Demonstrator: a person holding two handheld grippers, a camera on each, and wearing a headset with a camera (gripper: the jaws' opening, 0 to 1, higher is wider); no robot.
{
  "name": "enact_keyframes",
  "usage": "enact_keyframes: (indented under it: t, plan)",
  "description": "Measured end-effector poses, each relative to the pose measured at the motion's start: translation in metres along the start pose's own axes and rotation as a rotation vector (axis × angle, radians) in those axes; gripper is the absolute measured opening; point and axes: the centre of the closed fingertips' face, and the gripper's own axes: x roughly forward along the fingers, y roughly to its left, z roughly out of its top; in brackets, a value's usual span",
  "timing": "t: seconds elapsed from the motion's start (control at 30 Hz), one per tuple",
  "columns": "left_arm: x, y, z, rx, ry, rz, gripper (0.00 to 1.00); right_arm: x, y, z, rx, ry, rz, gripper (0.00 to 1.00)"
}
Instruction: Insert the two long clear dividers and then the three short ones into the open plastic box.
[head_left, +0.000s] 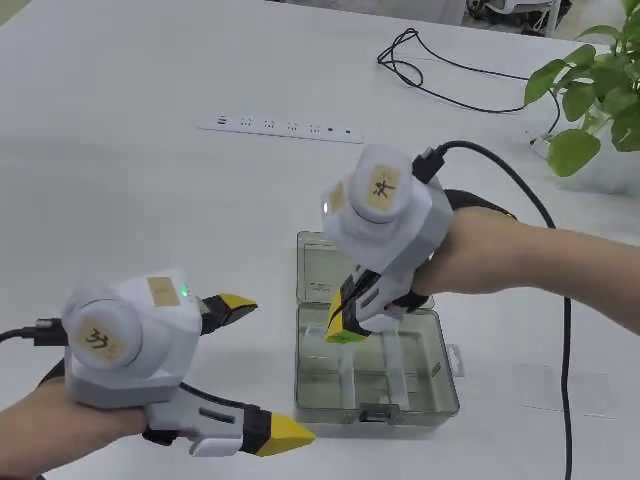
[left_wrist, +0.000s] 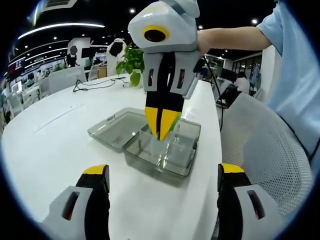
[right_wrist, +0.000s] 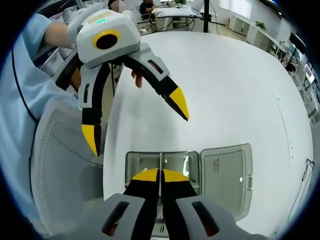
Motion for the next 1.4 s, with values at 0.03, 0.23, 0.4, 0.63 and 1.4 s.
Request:
enact_keyframes:
  t: [0.03, 0.23, 0.4, 0.63, 1.4]
  plan:
    - [0.000, 0.000, 0.000, -0.001, 0.001, 0.000, 0.91, 0.001, 0.000, 0.000, -0.002, 0.001, -0.001, 0.02]
    - [0.000, -0.001, -0.003, -0.004, 0.002, 0.000, 0.90, 0.009, -0.002, -0.003, 0.011, 0.005, -0.009, 0.02]
    - [0.000, -0.002, -0.003, -0.005, 0.001, -0.002, 0.90, 0.014, -0.001, -0.005, 0.016, 0.009, -0.013, 0.02]
    - [-0.001, -0.001, -0.004, -0.008, 0.004, 0.000, 0.89, 0.020, -0.002, -0.006, 0.020, 0.018, -0.017, 0.02]
    - [0.002, -0.001, 0.000, -0.004, 0.002, -0.009, 0.88, 0.031, -0.004, -0.011, 0.003, 0.056, -0.049, 0.02]
